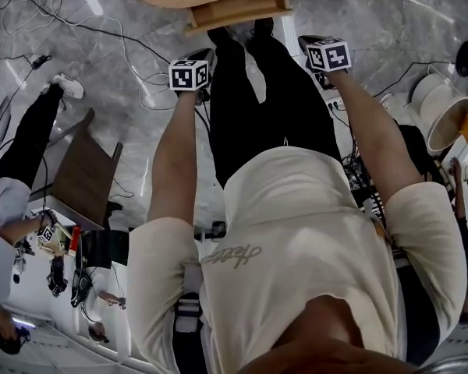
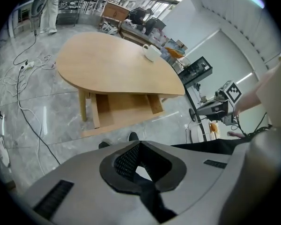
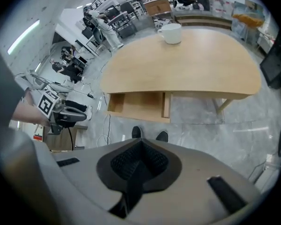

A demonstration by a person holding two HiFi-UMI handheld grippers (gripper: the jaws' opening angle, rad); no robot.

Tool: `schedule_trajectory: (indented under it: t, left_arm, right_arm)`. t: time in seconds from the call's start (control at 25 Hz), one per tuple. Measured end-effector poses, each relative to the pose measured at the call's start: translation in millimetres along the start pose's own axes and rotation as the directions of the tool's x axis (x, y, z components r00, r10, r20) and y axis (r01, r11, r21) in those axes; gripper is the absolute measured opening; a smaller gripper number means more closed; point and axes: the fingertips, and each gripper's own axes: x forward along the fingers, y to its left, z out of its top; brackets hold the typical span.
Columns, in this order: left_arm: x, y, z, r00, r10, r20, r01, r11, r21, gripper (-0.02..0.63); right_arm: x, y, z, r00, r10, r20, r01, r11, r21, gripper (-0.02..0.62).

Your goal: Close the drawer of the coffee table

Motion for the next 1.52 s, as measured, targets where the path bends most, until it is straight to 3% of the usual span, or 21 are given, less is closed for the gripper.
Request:
schedule_trajectory:
  t: [0.2, 0.4, 0.6, 0.92, 1.2, 1.52]
  left_arm:
    - [47, 34, -13, 1.000, -0.001, -0.020, -0.001, 0.997, -0.072, 0.005]
    - [92, 38, -27, 0.998, -0.024, -0.063, 0.021, 0.999, -0.046, 0.005]
    - [123, 54, -20, 1.000, -0.009, -0.022, 0.009, 1.000, -0.026, 0.005]
    - [146, 88, -12, 0.999, 0.036, -0.026, -0.038, 0.996, -0.077, 0.005]
    - [153, 112, -9, 0.997, 0.064, -0.031, -0.067, 0.991, -0.114, 0.005]
    - [158, 109, -2, 0.998, 0.063, 0.004, -0.061, 0.972, -0.225, 0.005]
  right_arm:
    - [53, 1, -3, 0.999, 0.042, -0.029, -0.041, 0.999, 0.024, -0.005]
    - [95, -20, -11, 0.997, 0.042, -0.067, -0.041, 0.999, 0.007, -0.005]
    - [120, -38, -8, 0.995, 0.033, -0.095, -0.032, 0.999, 0.014, -0.005]
    - [179, -61, -11, 0.994, 0.034, -0.107, -0.030, 0.999, 0.037, -0.005]
    - [206, -56, 11, 0.997, 0.063, -0.038, -0.059, 0.993, 0.101, -0.005]
    - [215, -64, 26, 0.998, 0.054, -0.025, -0.051, 0.995, 0.091, -0.005]
